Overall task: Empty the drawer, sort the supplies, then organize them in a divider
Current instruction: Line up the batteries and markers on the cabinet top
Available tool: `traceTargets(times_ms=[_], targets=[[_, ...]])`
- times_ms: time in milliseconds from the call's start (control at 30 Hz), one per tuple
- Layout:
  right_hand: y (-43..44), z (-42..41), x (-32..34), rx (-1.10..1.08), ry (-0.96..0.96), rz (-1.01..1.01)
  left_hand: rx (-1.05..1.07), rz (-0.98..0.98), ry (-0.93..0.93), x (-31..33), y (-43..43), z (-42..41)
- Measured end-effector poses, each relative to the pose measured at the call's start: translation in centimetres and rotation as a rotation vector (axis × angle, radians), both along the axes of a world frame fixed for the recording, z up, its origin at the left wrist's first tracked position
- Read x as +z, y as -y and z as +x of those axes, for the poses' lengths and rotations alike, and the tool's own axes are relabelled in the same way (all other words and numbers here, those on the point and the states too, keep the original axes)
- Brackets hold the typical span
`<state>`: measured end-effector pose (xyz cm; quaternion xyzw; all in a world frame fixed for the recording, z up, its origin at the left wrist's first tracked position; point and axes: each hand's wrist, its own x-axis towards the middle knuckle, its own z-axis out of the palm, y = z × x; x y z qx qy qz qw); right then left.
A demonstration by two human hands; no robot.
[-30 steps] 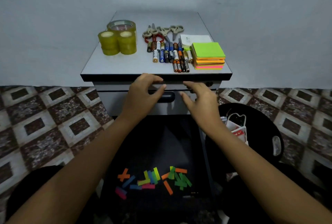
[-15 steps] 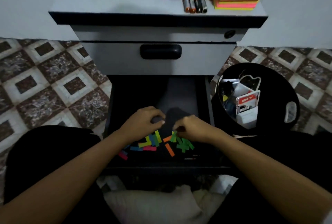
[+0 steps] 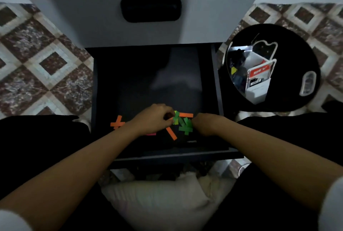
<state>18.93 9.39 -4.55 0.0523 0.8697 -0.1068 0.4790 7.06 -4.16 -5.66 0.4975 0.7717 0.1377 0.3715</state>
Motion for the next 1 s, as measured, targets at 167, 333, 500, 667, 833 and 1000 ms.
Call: traceTargets(times_ms=[167, 333, 500, 667, 833, 1000], targets=[[0.3, 0.5, -0.8, 0.007, -0.002, 0.030, 0.009, 0.012, 0.015, -0.2, 0.2, 0.0], [0.4, 0.5, -0.7, 0.017, -0.008, 0.014, -0.023, -0.018, 0.023, -0.5, 0.6, 0.5], [-1.0, -0.9, 1.1, -0.070, -0.123, -0.038, 0.009, -0.011, 0.090, -0.4, 0.7, 1.3], [-2.7, -1.8, 2.6, -0.237, -0.239, -0.152, -0.036, -0.074, 0.149, -0.5, 0.9, 2.4], [-3.4, -2.2, 3.5, -0.326, -0.373, -0.164, -0.102, -0.105, 0.161, -1.2, -1.5, 3.7], [-3.6, -2.3, 3.7, -0.366, -0.396, -0.203, -0.190, -0.222, 0.190, -2.4, -3.4, 5.0]])
